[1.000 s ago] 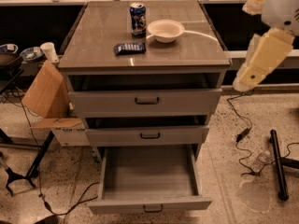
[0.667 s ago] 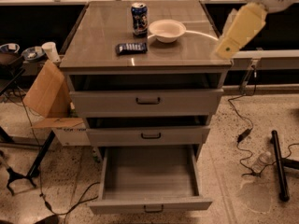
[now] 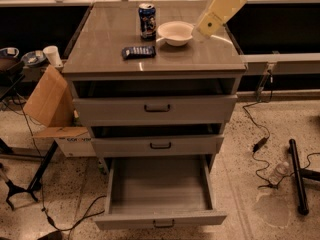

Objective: Place pepsi can into bottom drawer

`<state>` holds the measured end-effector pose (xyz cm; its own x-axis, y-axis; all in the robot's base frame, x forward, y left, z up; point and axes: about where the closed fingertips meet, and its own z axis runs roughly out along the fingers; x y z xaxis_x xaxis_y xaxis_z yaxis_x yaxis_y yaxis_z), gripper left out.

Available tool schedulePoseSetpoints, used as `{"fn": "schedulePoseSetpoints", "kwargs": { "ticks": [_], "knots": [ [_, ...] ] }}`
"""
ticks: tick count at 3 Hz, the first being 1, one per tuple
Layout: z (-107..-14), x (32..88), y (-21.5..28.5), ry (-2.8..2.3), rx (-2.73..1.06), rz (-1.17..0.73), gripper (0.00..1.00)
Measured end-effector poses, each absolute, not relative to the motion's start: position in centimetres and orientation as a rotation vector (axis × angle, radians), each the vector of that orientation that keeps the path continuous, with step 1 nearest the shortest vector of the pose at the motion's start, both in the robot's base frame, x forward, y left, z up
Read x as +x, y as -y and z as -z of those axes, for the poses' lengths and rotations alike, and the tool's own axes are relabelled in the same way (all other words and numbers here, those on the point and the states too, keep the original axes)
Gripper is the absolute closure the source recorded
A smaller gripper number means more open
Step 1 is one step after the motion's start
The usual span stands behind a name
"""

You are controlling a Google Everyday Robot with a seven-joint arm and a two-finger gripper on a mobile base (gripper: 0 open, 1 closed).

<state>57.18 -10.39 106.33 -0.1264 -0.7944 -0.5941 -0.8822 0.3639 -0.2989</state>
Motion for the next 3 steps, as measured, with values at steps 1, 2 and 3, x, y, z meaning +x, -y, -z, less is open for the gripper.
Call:
{"fn": "schedulePoseSetpoints", "kwargs": {
  "ticks": [1, 2, 3],
  "knots": [
    [-105.8, 57.9, 10.3, -1.961, -1.391, -0.170, 0.00],
    [-101.1, 60.7, 9.8, -2.065, -1.137, -0.313, 0.00],
    [-98.7, 64.7, 9.6, -2.120, -0.859, -0.388, 0.00]
  ]
}}
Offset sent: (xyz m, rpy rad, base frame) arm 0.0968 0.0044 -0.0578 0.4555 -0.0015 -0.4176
